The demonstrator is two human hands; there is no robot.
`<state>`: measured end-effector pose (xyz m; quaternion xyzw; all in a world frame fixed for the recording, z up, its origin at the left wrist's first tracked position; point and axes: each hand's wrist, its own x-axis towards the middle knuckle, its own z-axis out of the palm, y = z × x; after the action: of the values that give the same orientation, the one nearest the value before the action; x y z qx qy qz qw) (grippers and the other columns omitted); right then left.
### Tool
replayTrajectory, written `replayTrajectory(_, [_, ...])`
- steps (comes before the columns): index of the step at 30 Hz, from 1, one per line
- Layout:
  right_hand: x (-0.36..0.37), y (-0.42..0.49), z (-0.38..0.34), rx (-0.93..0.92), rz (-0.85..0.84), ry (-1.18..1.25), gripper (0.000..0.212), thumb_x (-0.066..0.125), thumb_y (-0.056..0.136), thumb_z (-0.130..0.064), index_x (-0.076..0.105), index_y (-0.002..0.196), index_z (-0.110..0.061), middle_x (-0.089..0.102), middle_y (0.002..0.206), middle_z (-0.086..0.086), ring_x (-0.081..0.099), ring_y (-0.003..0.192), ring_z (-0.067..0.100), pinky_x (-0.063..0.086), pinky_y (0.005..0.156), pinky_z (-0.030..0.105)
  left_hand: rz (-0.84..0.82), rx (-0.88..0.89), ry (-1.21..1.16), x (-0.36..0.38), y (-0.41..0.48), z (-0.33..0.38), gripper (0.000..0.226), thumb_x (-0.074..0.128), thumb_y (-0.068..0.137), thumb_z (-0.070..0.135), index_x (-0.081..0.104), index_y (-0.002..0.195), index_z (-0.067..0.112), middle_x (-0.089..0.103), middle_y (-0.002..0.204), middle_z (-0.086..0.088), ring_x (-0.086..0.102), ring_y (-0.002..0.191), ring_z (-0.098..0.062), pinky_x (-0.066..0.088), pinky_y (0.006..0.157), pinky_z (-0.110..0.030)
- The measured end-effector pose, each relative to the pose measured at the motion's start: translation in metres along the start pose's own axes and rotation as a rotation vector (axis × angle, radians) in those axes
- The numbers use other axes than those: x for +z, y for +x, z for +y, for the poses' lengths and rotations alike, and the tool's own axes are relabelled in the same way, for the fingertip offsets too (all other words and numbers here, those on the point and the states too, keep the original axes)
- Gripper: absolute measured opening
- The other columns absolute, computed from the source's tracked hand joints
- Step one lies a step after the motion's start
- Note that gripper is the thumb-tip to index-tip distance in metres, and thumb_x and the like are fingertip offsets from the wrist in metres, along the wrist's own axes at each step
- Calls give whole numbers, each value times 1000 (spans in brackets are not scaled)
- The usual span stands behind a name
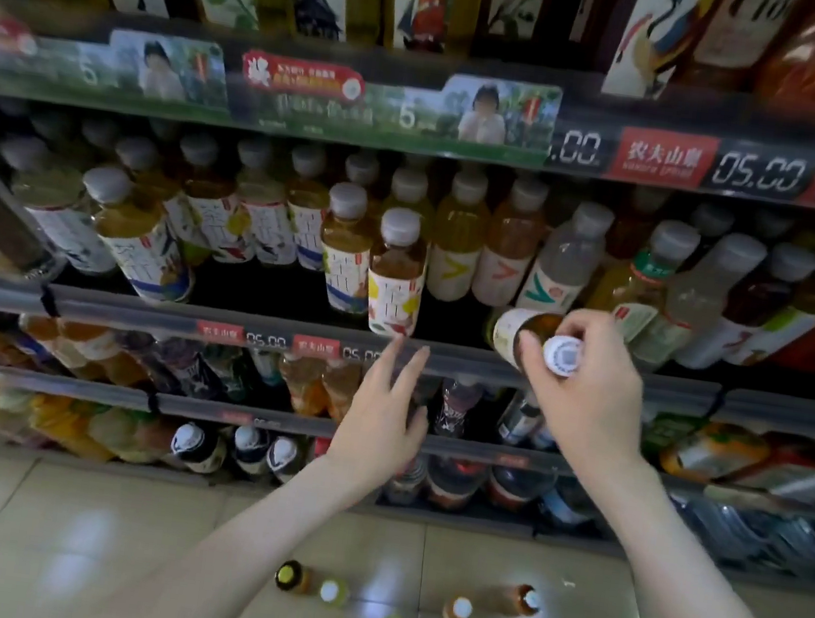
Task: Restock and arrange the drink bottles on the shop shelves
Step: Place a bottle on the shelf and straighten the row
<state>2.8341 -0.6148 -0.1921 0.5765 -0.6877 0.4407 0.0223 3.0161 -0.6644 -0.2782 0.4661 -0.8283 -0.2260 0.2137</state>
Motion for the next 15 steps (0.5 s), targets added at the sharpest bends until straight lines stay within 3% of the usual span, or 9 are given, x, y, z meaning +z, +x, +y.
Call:
replayTrajectory(5, [-13,-37,3,188,23,213,28,69,84,-23,42,89,-19,47,80,-14,46,73,5,37,64,13,-170,-15,-113,55,-51,-6,53,52,94,17,35,144,13,29,149,-6,43,127,-27,40,102,-30])
replayTrajectory(8, [7,-77,35,306,-169,205,24,69,84,-23,46,88,-18,52,80,-11,49,76,8,39,65,21,-334,-89,-148,98,-82,-17,51,51,93,15,35,142,11,36,142,-6,40,128,-24,30,105,-25])
replayTrajectory(10, [33,-120,70,395,-315,148,22,70,83,-22,49,87,-16,56,81,-6,52,76,12,38,65,24,-439,-174,-145,128,-103,-30,51,50,94,17,34,142,14,37,142,-5,43,125,-24,35,102,-30])
replayTrajectory(13, [78,-208,130,557,-549,48,22,71,81,-19,50,86,-18,56,79,-5,56,78,21,38,65,32,-558,-252,-140,181,-132,-59,44,48,95,15,40,138,11,41,139,-5,46,122,-25,33,96,-26])
replayTrajectory(15, [106,-273,171,602,-693,-38,19,70,80,-17,52,88,-17,55,80,-5,58,82,26,35,64,30,-639,-335,-142,222,-153,-81,40,47,94,13,43,134,7,42,137,-8,47,120,-29,34,96,-29])
